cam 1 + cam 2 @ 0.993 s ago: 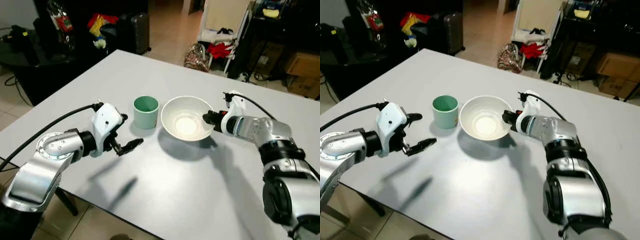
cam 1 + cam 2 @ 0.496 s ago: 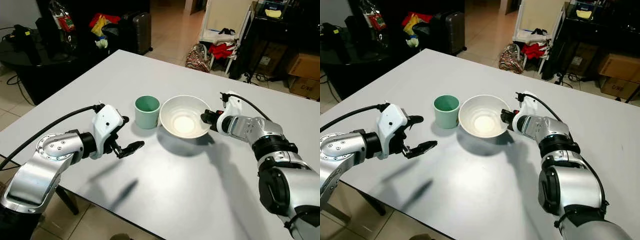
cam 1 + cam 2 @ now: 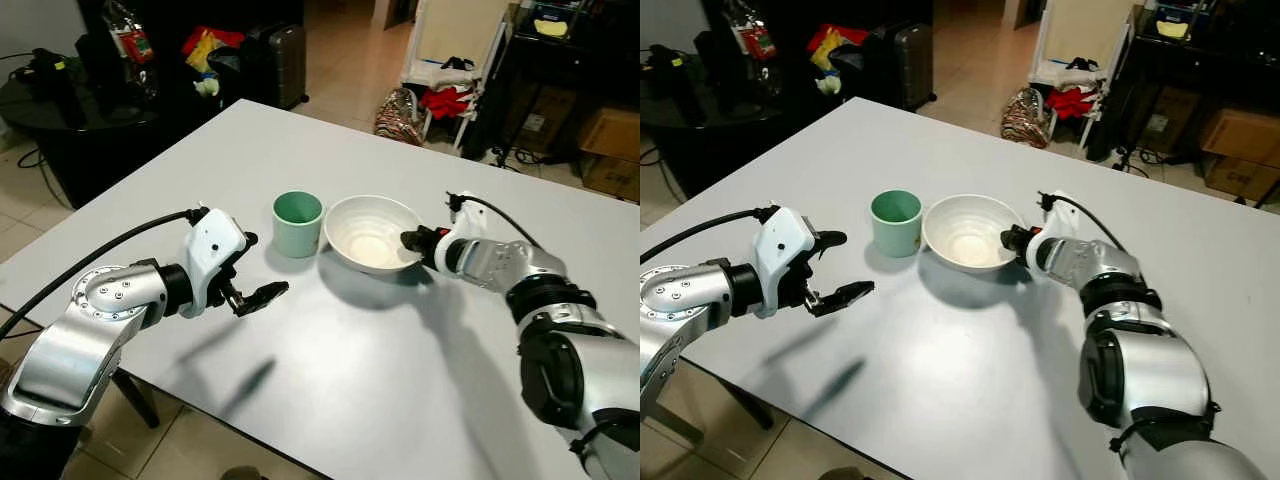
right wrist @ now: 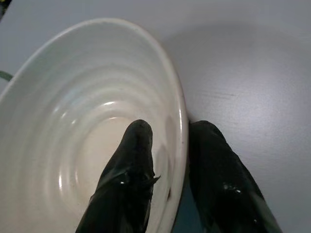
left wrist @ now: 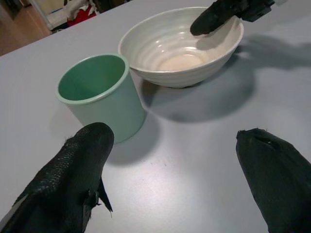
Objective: Setting the table
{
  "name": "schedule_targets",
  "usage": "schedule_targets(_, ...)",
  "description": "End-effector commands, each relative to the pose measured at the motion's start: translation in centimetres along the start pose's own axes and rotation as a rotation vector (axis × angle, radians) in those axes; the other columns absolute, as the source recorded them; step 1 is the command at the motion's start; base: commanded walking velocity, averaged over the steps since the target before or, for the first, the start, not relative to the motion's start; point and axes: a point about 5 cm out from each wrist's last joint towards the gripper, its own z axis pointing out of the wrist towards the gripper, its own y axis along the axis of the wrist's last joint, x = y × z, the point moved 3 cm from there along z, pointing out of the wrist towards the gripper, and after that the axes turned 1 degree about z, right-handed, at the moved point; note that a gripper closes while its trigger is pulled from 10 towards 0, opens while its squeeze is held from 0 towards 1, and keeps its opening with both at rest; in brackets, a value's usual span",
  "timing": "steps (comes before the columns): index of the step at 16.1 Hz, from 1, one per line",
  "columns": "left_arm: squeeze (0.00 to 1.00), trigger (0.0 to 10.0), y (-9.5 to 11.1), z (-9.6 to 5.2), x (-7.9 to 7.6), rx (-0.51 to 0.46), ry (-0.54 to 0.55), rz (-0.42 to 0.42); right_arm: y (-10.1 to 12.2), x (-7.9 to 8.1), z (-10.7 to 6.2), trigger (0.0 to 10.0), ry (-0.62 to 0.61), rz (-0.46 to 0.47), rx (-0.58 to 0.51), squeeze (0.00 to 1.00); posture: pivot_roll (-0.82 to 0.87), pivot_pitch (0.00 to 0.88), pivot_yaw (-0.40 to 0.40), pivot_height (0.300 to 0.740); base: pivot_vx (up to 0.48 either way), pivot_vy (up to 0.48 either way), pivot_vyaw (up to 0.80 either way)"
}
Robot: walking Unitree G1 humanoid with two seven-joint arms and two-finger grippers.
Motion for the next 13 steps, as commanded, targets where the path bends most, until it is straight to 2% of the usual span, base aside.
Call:
schedule_targets(1,0.0,10.0,0.6,0.0,0.2,-0.015,0.006,0.006,1.6,0.4,-0.7,10.0,0.022,-0.033,-0.019,0.8,0.13,0.0,-0.042,0.74,0.0,0.0,0.0)
schedule_targets(4,0.0,10.0,0.7,-0.1,0.6,-0.037,0.036,-0.018,2.9,0.5,-2.6,10.0,0.095,-0.049,-0.012,0.79,0.13,0.0,-0.043,0.74,0.0,0.0,0.0)
schedule_targets(6,0.0,10.0,0.7,-0.4,0.9,-0.05,0.064,-0.043,3.5,1.9,-5.2,10.0,0.197,-0.075,-0.029,0.77,0.11,0.0,-0.033,0.74,0.0,0.0,0.0)
schedule_targets(7,0.0,10.0,0.7,-0.4,1.0,-0.06,0.074,-0.062,3.4,2.5,-6.7,10.0,0.228,-0.112,-0.064,0.73,0.1,0.0,-0.03,0.74,0.0,0.0,0.0)
schedule_targets(8,0.0,10.0,0.7,-0.5,0.9,-0.068,0.08,-0.072,3.3,2.8,-7.4,10.0,0.238,-0.14,-0.1,0.64,0.1,0.0,-0.03,0.74,0.0,0.0,0.0)
schedule_targets(9,0.0,10.0,0.8,-0.6,0.9,-0.086,0.122,-0.082,3.4,3.3,-8.9,10.0,0.231,-0.221,-0.252,0.0,0.1,0.0,-0.029,0.74,0.0,0.0,0.0)
schedule_targets(10,0.0,10.0,0.8,-0.4,1.3,-0.104,0.222,-0.107,2.8,3.3,-10.3,10.0,0.129,-0.405,-0.4,0.0,0.09,0.0,-0.026,0.74,0.0,0.0,0.0)
schedule_targets(11,0.0,10.0,0.7,-0.3,1.5,-0.109,0.268,-0.121,2.2,3.4,-10.8,10.0,0.095,-0.487,-0.43,0.0,0.08,0.0,-0.022,0.74,0.0,0.0,0.0)
schedule_targets(12,0.0,10.0,0.7,-0.1,1.3,-0.137,0.344,-0.137,0.1,3.8,-11.8,10.0,0.117,-0.499,-0.43,0.0,0.07,0.0,-0.017,0.74,0.0,0.0,0.0)
schedule_targets(13,0.05,10.0,0.7,-0.2,0.8,-0.164,0.433,-0.188,-1.7,4.5,-13.1,10.0,0.171,-0.425,-0.496,0.0,0.06,0.0,-0.009,0.74,0.0,0.0,0.0)
